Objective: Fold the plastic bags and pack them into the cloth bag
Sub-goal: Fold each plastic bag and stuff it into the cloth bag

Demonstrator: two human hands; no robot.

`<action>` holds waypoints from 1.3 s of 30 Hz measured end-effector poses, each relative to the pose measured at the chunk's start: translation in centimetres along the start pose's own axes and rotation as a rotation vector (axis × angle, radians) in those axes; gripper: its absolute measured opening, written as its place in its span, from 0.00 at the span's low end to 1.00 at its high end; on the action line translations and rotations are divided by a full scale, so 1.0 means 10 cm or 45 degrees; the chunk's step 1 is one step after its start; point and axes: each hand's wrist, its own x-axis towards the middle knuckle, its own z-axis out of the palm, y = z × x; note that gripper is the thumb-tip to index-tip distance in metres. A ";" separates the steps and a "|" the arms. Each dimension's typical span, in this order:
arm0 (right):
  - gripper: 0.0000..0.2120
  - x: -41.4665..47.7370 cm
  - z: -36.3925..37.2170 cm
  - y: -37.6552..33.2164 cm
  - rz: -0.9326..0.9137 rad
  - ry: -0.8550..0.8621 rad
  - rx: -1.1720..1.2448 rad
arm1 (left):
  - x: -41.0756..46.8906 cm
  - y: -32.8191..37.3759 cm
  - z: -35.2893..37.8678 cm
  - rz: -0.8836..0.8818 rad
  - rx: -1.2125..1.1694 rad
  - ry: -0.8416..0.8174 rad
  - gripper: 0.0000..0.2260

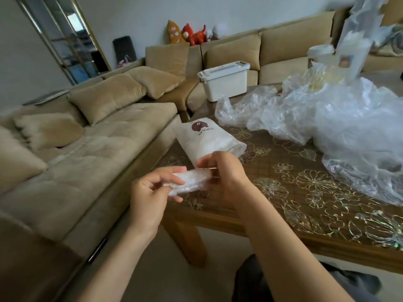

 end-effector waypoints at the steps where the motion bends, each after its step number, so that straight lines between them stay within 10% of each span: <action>1: 0.12 0.06 0.10 0.02 -0.057 -0.082 0.031 | 0.02 -0.01 -0.11 0.043 0.072 -0.019 0.31; 8: 0.05 0.16 0.18 0.06 0.050 -0.874 -0.224 | 0.15 -0.12 -0.34 0.155 0.164 -0.113 0.32; 22: 0.04 0.38 -0.48 0.19 0.013 -0.210 -0.559 | 0.56 -0.54 -0.07 0.061 0.409 -0.638 0.23; 28: 0.05 0.39 -0.86 0.18 -0.024 0.149 -0.452 | 0.74 -0.61 0.36 0.386 0.820 -0.289 0.14; 31: 0.04 0.42 -0.91 0.22 -0.092 0.273 -0.316 | 0.81 -0.74 0.68 0.354 1.113 -0.371 0.25; 39: 0.07 0.35 -0.85 0.20 -0.060 0.197 0.002 | 0.96 -0.73 0.84 0.360 1.110 -0.332 0.22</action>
